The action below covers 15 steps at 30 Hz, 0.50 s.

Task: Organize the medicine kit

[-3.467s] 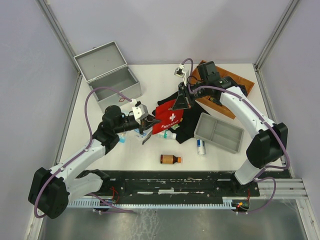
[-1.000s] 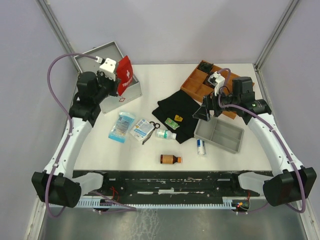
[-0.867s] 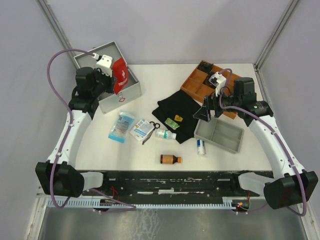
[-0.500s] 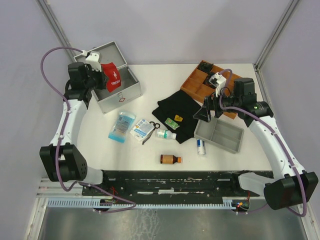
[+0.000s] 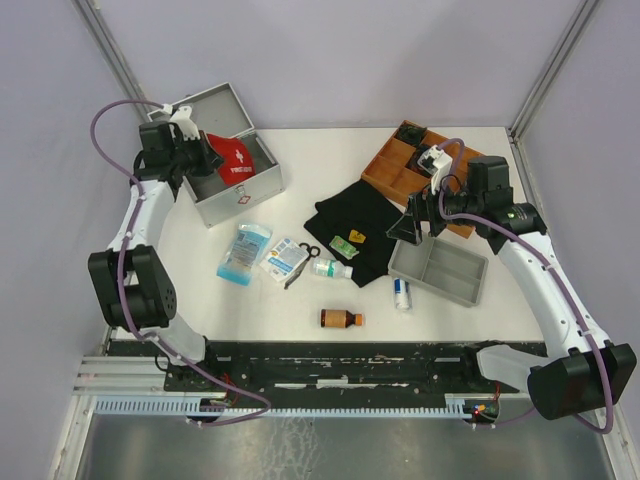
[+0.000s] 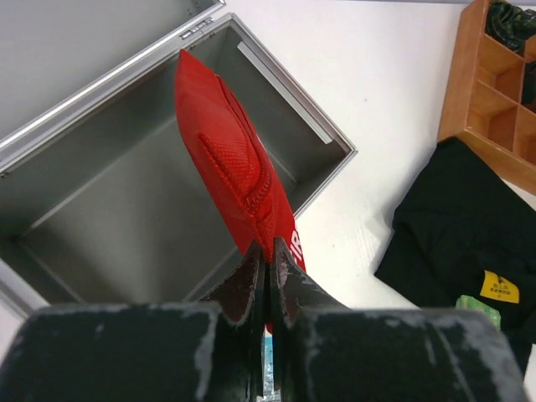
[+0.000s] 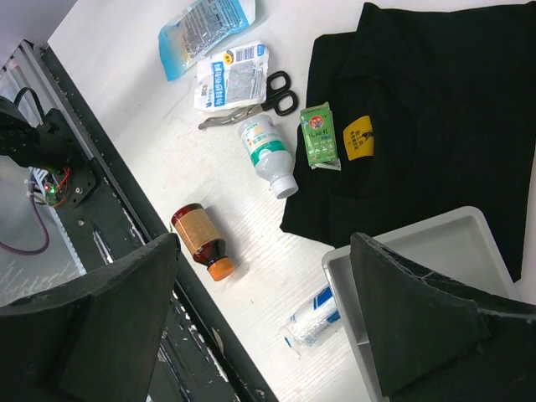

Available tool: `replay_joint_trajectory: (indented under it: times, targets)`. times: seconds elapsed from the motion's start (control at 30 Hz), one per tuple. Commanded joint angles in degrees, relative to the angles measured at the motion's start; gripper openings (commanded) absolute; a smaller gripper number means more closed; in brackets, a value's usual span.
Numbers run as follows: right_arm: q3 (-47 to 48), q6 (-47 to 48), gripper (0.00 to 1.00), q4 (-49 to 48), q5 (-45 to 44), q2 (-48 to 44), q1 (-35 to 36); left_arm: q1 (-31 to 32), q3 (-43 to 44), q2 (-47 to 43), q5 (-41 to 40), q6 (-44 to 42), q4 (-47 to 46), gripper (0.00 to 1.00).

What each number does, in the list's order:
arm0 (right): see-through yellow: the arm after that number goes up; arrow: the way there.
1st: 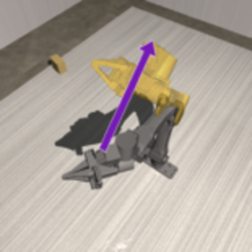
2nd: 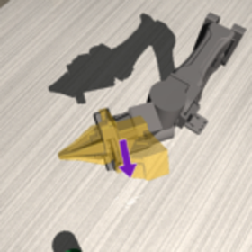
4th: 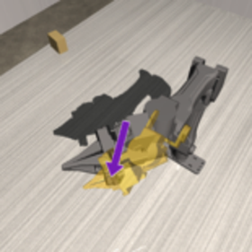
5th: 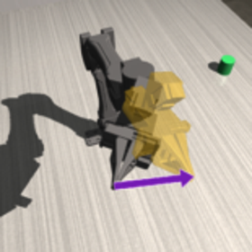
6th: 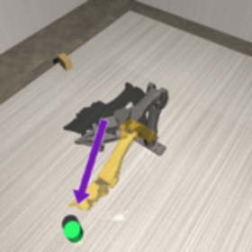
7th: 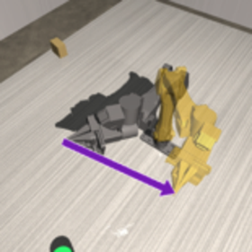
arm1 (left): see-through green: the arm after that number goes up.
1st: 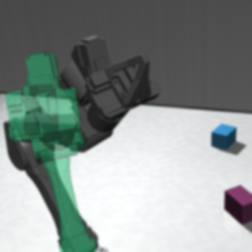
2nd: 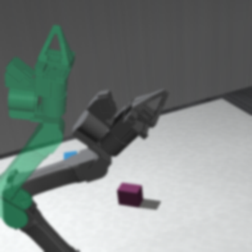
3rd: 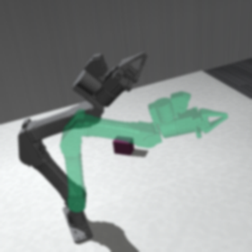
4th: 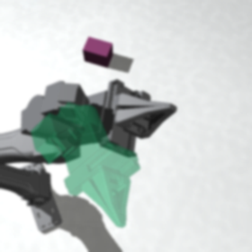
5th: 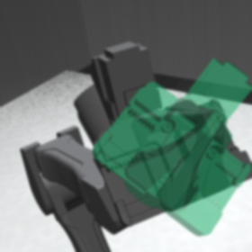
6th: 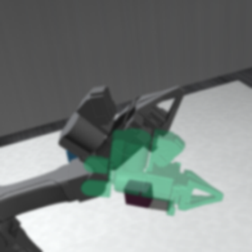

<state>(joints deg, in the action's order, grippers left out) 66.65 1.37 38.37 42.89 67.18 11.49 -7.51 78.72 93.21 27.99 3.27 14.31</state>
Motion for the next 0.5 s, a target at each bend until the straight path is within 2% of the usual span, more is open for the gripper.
replay_joint_trajectory:
  times: [0.0,0.13,0.47]
  targets:
    - [0.0,0.8,0.91,-1.1,0.7,-0.9,-0.1,-0.1,3.3,2.0,5.3,5.9,-2.6,0.03]
    - [0.2,0.9,0.91,-0.7,0.9,-0.7,-0.2,-0.1,3.7,4.1,4.7,7.1,-2.9,0.03]
    - [0.1,1.1,0.91,-0.8,0.6,-0.6,-0.1,-0.1,7.7,11.3,0.8,8.1,-1.0,0.12]
